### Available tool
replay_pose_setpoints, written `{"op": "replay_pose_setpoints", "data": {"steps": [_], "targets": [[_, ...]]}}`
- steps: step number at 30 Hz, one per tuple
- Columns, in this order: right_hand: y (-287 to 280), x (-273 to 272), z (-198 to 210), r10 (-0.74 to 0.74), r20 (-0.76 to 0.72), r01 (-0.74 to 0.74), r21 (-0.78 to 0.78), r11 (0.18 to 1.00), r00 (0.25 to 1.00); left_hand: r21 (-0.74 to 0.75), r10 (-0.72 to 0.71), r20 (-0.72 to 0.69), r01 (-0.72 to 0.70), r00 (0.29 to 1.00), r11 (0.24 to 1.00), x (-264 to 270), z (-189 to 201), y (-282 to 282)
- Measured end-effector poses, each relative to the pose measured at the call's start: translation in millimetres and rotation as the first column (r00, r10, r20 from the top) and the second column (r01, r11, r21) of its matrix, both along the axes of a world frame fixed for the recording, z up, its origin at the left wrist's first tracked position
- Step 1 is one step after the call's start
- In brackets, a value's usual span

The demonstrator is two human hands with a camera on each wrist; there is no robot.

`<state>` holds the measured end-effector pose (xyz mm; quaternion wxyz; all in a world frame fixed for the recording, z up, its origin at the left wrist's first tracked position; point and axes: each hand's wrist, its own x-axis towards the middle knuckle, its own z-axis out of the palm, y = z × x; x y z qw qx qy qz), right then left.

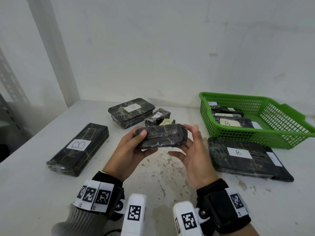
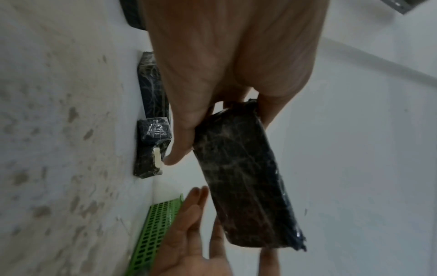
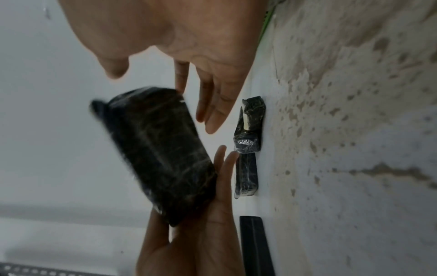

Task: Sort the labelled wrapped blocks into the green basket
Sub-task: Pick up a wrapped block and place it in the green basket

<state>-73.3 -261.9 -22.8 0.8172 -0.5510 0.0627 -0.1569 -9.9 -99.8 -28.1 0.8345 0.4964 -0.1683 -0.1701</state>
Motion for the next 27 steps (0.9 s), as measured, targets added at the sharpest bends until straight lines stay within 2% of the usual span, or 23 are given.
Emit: {"op": "replay_pose_setpoints", "data": {"steps": [6,10,13,17,21,27], "targets": [[5.3,-1.5,1.0,0.287,-0.031,-0.289,-0.047,0.956,0.957,-0.056,-0.087,-0.051,0.084,0.995,0.995,-0.6,-0.5,-0.8],[10.2,-0.5,-3.2,0.372,0.031,-0.373,0.015,0.928,0.928,0.104,-0.068,0.039,0.064,0.997,0.993,-0.5,-2.2,-3.2],[7.2,-0.7,-3.1,0.289,0.047,-0.290,0.012,0.957,0.956,0.161,-0.031,0.106,0.014,0.994,0.987,1.0,-5.9,-3.0],[7.1,-0.6,-6.1,0.159,0.064,-0.156,-0.059,0.986,0.985,0.179,-0.093,0.153,0.065,0.984,0.982,-2.0,-2.2,-2.6],[10.3,1.5,-10.3,0.136,0.076,-0.130,-0.081,0.988,0.988,0.247,-0.135,0.207,0.082,0.969,0.966,-6.9,-4.0,-7.2],[12.0,2.7,-16.0,0.125,0.036,-0.120,-0.121,0.985,0.991,0.200,-0.013,0.213,-0.030,0.977,0.979,-9.3,-5.2,-10.6]]}}
